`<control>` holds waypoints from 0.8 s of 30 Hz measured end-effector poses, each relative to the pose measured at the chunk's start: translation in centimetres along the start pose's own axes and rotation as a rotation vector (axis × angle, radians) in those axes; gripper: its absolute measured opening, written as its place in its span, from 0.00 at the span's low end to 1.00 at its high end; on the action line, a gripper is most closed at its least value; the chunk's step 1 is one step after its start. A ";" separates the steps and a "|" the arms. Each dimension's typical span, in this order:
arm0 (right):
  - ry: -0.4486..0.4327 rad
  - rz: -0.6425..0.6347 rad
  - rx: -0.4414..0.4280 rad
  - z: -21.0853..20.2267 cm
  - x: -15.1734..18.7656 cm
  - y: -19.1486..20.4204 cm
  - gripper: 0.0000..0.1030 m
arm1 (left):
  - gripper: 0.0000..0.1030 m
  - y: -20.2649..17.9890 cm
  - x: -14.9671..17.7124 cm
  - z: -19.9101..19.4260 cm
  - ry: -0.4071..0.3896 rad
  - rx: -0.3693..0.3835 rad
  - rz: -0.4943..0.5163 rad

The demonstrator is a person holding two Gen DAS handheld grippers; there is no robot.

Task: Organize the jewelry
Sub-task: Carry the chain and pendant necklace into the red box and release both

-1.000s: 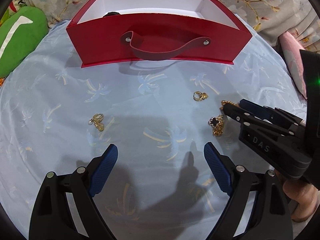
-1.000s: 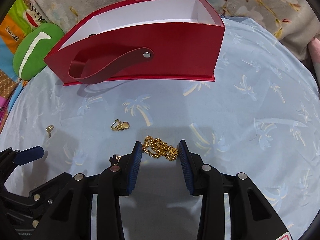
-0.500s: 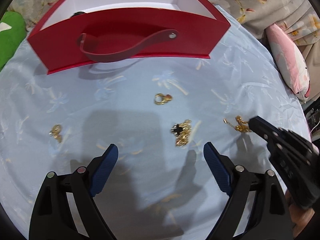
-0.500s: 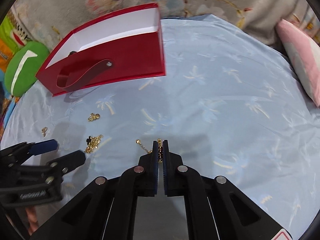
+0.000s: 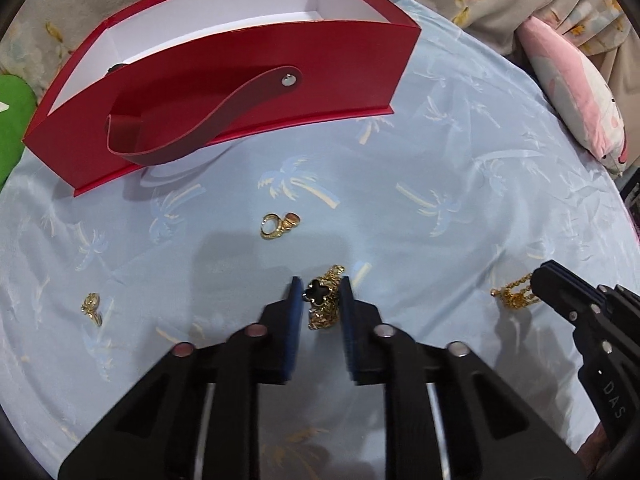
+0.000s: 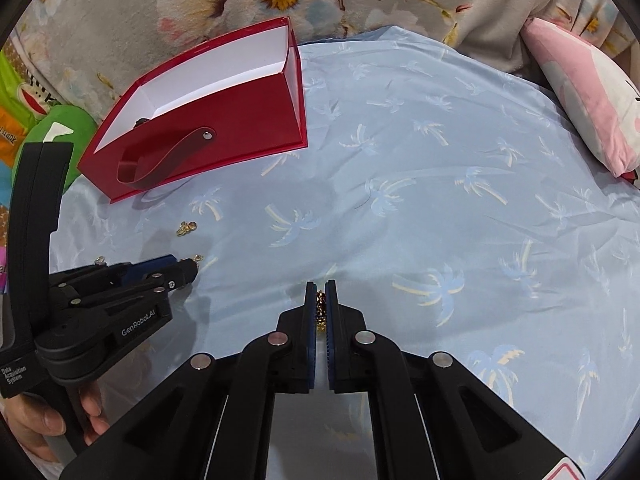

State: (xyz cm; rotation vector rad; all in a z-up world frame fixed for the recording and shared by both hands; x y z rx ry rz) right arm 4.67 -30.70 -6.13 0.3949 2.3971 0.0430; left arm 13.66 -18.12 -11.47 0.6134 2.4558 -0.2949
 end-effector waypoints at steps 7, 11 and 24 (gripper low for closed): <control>-0.012 0.001 -0.015 -0.9 -0.1 0.4 0.03 | 0.15 1.1 0.5 -1.5 0.000 0.071 -0.048; -0.031 -0.010 -0.031 -1.9 -0.4 1.2 0.03 | 0.16 2.5 0.5 -3.9 -0.036 0.073 -0.074; -0.171 -0.084 -0.118 -7.3 -4.7 6.1 0.03 | 0.16 9.0 -3.9 -14.7 -0.241 0.010 -0.124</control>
Point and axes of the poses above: each gripper's, at about its wrist camera, not at the fingertips, and z roughly the way its jaws point, y to its left, x to its underside, the point moved 1 cm from there along z, roughly the way its jaws point, and after that the axes turned 6 degrees about -y, right-handed, at the moved point
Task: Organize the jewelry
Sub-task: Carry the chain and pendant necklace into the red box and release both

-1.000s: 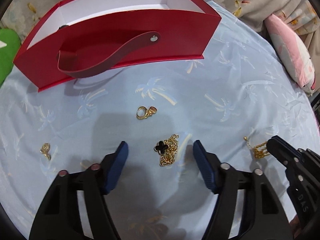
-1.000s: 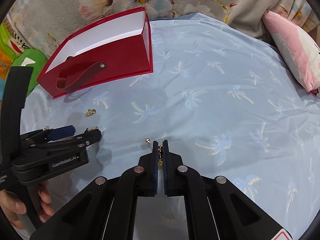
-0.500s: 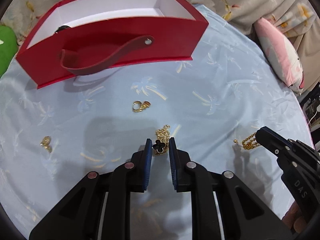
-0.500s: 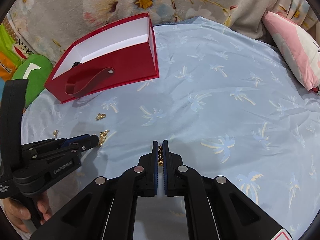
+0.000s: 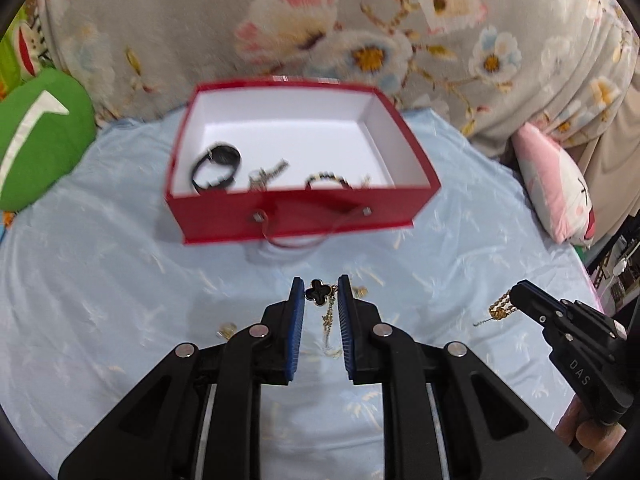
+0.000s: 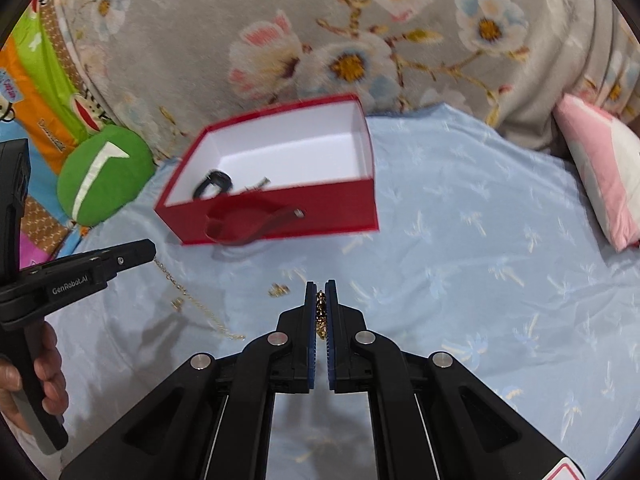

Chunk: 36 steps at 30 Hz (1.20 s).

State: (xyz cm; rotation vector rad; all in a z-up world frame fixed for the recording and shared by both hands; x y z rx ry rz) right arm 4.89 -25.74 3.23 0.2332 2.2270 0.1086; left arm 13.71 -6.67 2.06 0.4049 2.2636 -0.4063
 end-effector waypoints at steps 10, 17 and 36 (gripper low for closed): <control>-0.114 -0.077 -0.054 -0.2 -6.9 3.7 0.03 | 0.16 1.8 -6.8 -3.0 -0.152 -0.074 0.063; -0.150 -0.091 -0.093 2.6 -12.7 5.4 0.03 | 0.16 2.2 -12.2 -1.8 -0.230 -0.127 0.083; -0.039 -0.091 -0.050 15.1 -18.5 5.7 0.03 | 0.16 4.9 -18.4 10.0 -0.175 -0.146 0.044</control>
Point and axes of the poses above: each gripper's, at about its wrist camera, not at the fingertips, and z roughly the way its jaws point, y to its left, x to its underside, the point moved 1 cm from there along z, roughly the way its jaws point, and after that the axes turned 6 degrees about -y, right-handed, at the moved point
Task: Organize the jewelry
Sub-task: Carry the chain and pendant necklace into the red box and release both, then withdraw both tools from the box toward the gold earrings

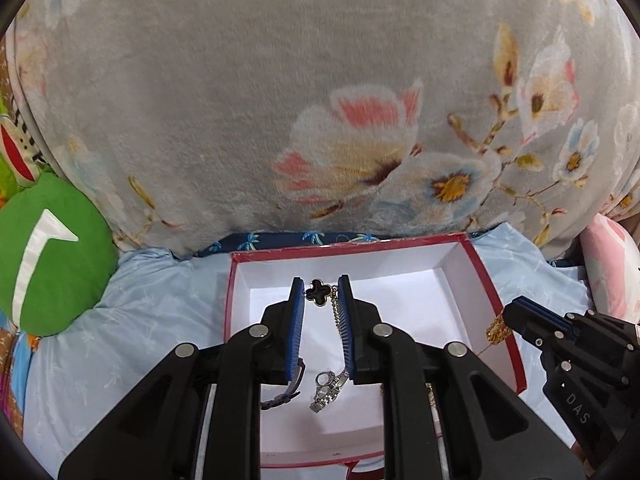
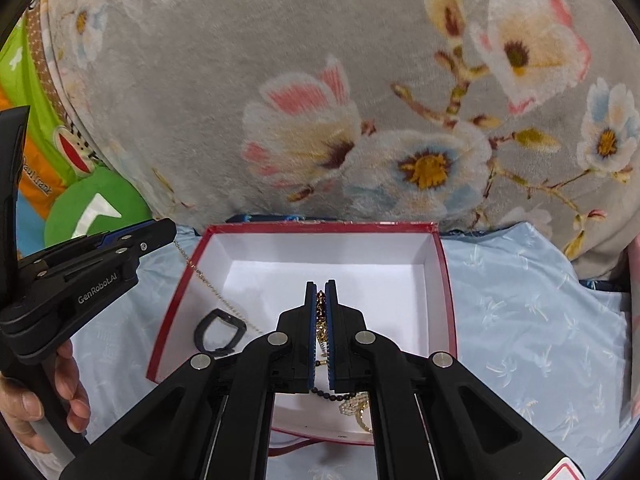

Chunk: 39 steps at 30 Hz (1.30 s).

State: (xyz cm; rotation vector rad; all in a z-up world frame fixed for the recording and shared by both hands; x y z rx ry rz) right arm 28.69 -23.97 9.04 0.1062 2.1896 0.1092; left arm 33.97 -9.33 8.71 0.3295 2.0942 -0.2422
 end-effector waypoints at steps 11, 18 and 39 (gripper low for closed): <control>0.030 -0.017 0.018 3.3 1.7 -0.1 0.19 | 0.59 0.3 1.9 4.1 0.034 -0.015 0.000; -0.027 -0.011 0.027 1.5 1.2 -0.2 0.33 | 0.78 0.5 1.4 1.6 -0.032 -0.027 0.012; -0.082 -0.054 0.035 -8.6 5.6 1.0 0.45 | 0.79 3.6 6.5 -8.7 0.031 -0.146 -0.008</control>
Point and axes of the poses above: each gripper's, at about its wrist camera, not at the fingertips, and z roughly the way its jaws point, y to its left, x to its underside, the point moved 1 cm from there along z, roughly the way its jaws point, and after that the axes turned 6 degrees about -y, right-handed, at the moved point
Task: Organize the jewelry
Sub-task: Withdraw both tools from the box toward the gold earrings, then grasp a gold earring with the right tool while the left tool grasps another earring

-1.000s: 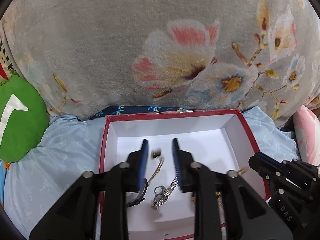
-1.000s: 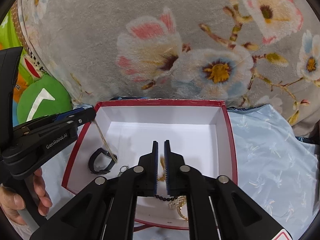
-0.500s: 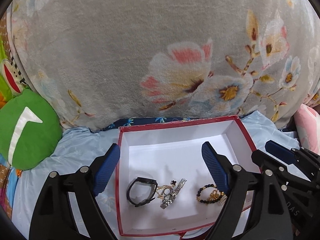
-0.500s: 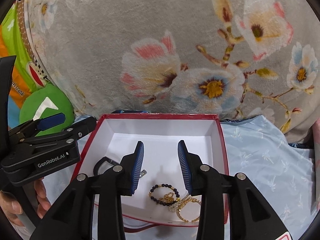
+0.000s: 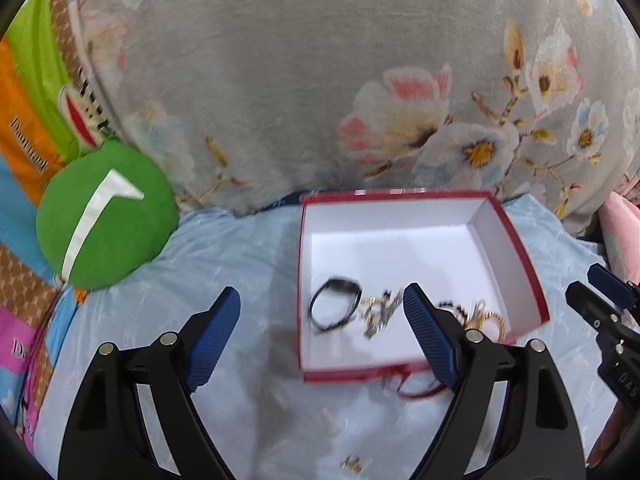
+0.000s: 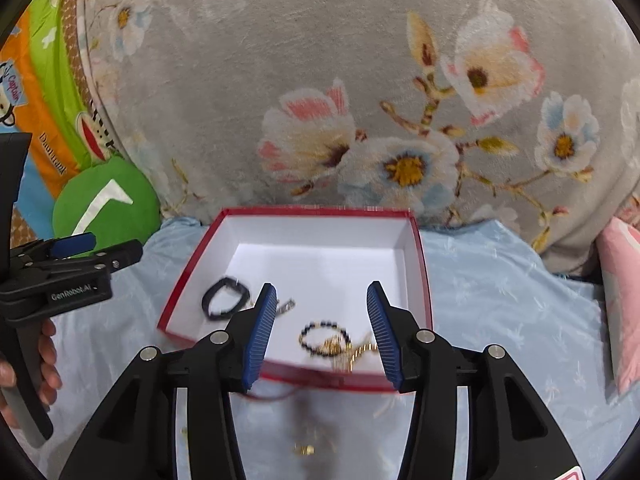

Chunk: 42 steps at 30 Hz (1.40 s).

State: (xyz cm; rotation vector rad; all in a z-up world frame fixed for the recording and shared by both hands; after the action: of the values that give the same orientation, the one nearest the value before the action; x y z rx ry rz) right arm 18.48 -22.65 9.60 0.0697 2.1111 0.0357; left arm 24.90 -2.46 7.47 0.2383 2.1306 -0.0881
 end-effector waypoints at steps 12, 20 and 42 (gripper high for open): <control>0.179 0.038 -0.023 -1.2 12.2 0.8 0.45 | 0.79 2.5 14.4 -0.2 0.227 -0.087 -0.081; 0.248 0.050 -0.004 1.8 16.2 1.1 0.44 | 0.75 0.9 18.2 2.0 0.300 -0.052 -0.120; 0.333 0.033 0.007 7.9 17.6 1.3 0.21 | 0.68 -3.4 19.5 5.8 0.339 -0.015 -0.044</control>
State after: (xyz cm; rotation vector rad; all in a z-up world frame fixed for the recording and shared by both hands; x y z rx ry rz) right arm 16.26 -20.22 -9.41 0.1091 2.4430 0.0636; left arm 18.72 -4.04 -12.18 0.2086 2.4736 -0.0601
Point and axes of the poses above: each gripper's, at about its wrist camera, not at the fingertips, and z roughly the way its jaws point, y to its left, x to its underside, the point moved 1 cm from there along z, roughly the way its jaws point, and after that the axes turned 6 degrees about -y, right-handed, at the moved point
